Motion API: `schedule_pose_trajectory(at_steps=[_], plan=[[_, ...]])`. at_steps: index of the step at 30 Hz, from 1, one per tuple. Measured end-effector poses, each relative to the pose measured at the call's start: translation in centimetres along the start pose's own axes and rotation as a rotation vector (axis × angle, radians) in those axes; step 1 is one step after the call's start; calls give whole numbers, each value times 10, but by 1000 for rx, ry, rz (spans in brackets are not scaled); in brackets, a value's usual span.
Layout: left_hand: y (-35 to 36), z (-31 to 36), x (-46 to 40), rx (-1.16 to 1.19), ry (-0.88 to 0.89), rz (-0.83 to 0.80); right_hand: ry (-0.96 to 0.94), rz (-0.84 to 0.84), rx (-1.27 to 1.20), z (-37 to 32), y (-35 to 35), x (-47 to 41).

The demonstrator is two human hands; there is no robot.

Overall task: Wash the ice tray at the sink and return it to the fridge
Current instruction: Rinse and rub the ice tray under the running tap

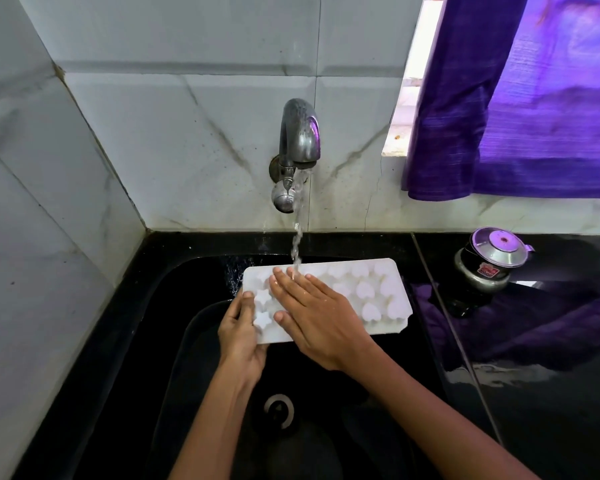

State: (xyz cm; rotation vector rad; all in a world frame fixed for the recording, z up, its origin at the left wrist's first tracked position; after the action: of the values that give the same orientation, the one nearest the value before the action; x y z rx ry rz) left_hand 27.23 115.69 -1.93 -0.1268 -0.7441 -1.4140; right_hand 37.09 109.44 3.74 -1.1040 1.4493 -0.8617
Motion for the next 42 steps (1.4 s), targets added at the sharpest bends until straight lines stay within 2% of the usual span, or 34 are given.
schedule_pose_trajectory(at_steps=[4, 9, 16, 29, 32, 35, 39, 42], plan=[[-8, 8, -1, -19, 47, 4, 30, 50, 38, -9, -2, -4], [-33, 29, -6, -7, 126, 71, 234, 17, 49, 27, -7, 0], [-51, 37, 2, -39, 140, 108, 369, 21, -10, 44, 1, 13], [-64, 40, 6, -36, 123, 146, 883, 189, -615, 58, 7, 24], [-69, 42, 4, -85, 142, 141, 986, 279, -850, 73, 3, 29], [-74, 41, 3, -186, 197, 129, 960, 280, -956, 82, -3, 39], [-81, 36, 2, -483, 315, 124, 968, 295, -998, 79, -4, 61], [-87, 32, 6, -612, 356, 101, 1033, 284, -995, 77, 6, 78]])
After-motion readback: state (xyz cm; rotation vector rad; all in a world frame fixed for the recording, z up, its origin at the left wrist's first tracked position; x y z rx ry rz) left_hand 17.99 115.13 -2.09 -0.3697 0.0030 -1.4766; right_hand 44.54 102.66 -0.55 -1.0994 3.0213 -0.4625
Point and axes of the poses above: each hand's wrist, its own x-axis away from the middle knuckle, its own y-axis out of the palm, z = x × y, the point moved 5 cm from there along -x, towards the middle knuckle, and after that the axes turned 11 degrees about z, right-handed, at the moved point
